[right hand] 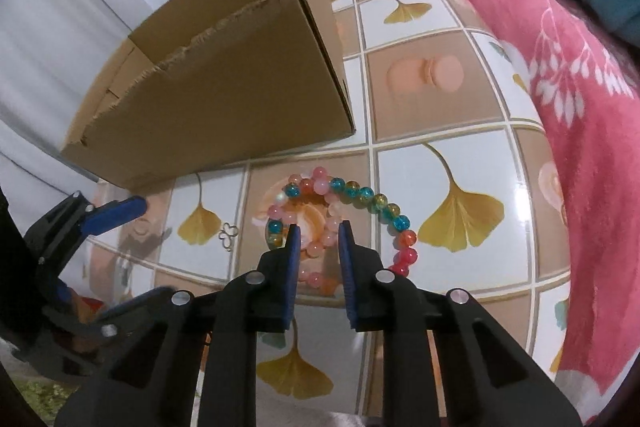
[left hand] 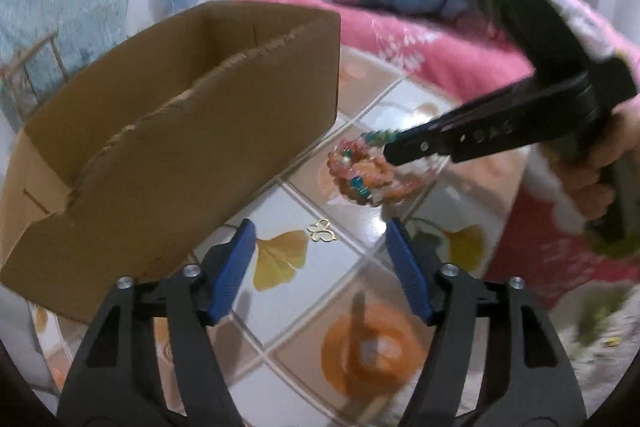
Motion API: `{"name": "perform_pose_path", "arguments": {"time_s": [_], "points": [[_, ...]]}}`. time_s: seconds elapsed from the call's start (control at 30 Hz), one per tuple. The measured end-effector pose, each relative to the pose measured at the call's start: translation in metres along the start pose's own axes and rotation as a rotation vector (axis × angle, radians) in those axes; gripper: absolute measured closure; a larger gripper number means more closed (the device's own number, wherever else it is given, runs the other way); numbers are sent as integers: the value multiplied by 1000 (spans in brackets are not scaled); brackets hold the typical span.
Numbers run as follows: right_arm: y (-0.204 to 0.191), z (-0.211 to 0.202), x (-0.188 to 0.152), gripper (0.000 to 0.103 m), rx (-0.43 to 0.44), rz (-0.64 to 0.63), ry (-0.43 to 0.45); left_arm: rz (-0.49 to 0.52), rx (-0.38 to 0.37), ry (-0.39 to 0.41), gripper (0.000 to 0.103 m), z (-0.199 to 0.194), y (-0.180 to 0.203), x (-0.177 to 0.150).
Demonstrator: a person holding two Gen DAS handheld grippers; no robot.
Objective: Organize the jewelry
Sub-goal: 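Move both grippers back to the bracelets and close the right gripper on a bracelet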
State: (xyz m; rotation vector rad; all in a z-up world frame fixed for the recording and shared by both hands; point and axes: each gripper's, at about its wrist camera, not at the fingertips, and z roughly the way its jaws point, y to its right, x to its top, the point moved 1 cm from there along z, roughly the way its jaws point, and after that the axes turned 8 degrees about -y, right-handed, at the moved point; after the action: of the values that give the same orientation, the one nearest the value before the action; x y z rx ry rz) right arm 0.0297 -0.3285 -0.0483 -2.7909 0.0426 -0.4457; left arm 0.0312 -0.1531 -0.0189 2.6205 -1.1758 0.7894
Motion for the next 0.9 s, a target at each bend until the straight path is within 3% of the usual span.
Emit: {"name": "perform_pose_path", "arguments": {"time_s": [0.03, 0.1, 0.23, 0.43, 0.63, 0.7, 0.9], "points": [[-1, 1, 1, 84, -1, -5, 7, 21, 48, -6, 44, 7, 3, 0], [0, 2, 1, 84, 5, -5, 13, 48, 76, -37, 53, 18, 8, 0], [3, 9, 2, 84, 12, -4, 13, -8, 13, -55, 62, 27, -1, 4], [2, 14, -1, 84, -9, -21, 11, -43, -19, -92, 74, 35, -5, 6], [-2, 18, -3, 84, -35, -40, 13, -53, -18, -104, 78, 35, -2, 6], [-1, 18, -3, 84, -35, -40, 13, -60, -15, -108, 85, 35, -2, 7], [0, 19, -3, 83, -25, -37, 8, -77, -6, -113, 92, 36, -3, 8]]}}
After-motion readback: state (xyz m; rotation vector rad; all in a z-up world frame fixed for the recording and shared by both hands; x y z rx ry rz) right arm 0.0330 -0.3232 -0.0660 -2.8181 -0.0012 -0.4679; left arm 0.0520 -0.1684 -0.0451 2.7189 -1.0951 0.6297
